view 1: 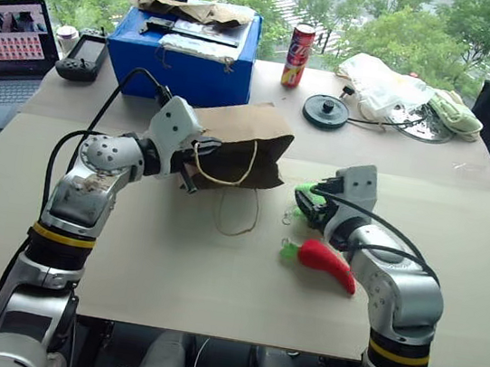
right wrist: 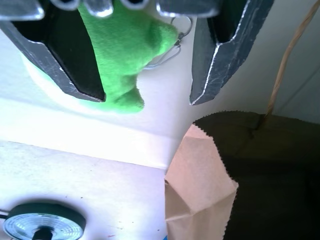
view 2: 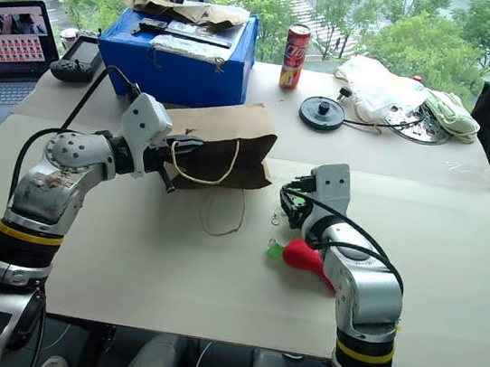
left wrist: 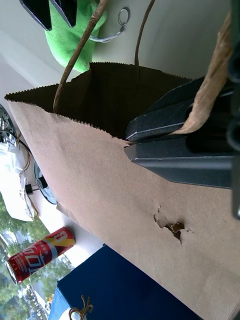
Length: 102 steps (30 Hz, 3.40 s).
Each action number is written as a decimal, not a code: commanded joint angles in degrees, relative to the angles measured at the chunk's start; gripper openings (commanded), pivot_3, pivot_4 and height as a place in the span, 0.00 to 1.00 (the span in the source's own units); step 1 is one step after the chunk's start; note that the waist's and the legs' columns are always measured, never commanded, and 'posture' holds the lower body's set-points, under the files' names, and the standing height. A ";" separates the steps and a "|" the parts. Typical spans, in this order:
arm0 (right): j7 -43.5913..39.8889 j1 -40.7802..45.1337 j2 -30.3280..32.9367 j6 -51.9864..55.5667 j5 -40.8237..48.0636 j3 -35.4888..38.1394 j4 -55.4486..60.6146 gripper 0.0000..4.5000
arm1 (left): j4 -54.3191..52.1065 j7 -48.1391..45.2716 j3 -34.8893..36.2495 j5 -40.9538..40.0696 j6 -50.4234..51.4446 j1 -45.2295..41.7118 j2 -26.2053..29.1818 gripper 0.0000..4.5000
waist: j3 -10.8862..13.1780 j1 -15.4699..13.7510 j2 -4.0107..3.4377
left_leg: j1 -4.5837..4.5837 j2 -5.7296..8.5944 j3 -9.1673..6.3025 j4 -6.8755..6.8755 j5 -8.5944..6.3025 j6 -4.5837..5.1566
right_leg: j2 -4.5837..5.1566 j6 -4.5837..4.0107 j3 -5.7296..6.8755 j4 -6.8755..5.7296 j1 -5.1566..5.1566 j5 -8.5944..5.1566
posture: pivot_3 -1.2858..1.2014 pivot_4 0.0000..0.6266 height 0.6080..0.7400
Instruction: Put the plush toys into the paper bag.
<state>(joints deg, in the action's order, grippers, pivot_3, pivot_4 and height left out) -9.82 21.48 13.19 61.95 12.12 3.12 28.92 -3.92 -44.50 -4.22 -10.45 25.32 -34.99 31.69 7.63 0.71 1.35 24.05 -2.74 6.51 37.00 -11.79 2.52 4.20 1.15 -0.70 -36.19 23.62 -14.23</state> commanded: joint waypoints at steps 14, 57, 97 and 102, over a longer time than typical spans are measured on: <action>4.66 -1.91 0.77 5.53 -5.04 -4.39 -9.22 0.98 | -1.19 0.31 -0.06 0.21 -1.79 -1.39 -0.65 0.00 | -0.01 0.03 0.02 | -0.01 0.01 0.00 -0.02 0.01 -0.01 | 0.01 0.00 -0.02 0.01 -0.02 0.00 | 0.52 0.24 0.99; -2.44 6.67 -8.30 9.27 11.79 -2.16 -1.54 0.24 | -1.94 -0.17 0.85 -3.04 -0.96 -1.85 -2.84 0.00 | 0.00 -0.02 -0.01 | 0.28 0.04 0.00 -0.05 0.02 -0.03 | 0.03 -0.01 -0.06 -0.03 0.38 0.01 | 0.52 0.24 0.99; 12.66 25.26 -20.89 -3.18 11.00 11.33 -29.83 0.24 | -6.60 -3.10 -3.13 -4.25 -1.58 0.30 -2.88 0.00 | 0.01 0.47 -0.04 | 0.28 -0.05 0.04 -0.21 0.11 -0.17 | 0.00 -0.08 -0.05 -0.11 0.48 0.05 | 0.52 0.24 0.99; 13.83 24.67 -20.37 -4.31 11.08 10.93 -29.03 0.40 | -6.09 -2.74 -2.89 -4.01 -1.49 0.22 -3.06 0.00 | 0.01 0.47 -0.04 | 0.28 -0.05 0.04 -0.21 0.11 -0.18 | 0.01 -0.08 -0.05 -0.11 0.48 0.05 | 0.52 0.24 0.99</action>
<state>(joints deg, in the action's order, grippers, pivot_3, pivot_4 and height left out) 3.67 44.22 -5.23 59.22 22.14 14.01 -2.28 -8.30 -47.45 -8.10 -13.64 23.98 -34.33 28.79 7.65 1.18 1.31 24.33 -2.80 6.55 36.79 -11.68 2.35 4.21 1.07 -0.75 -36.31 24.11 -14.18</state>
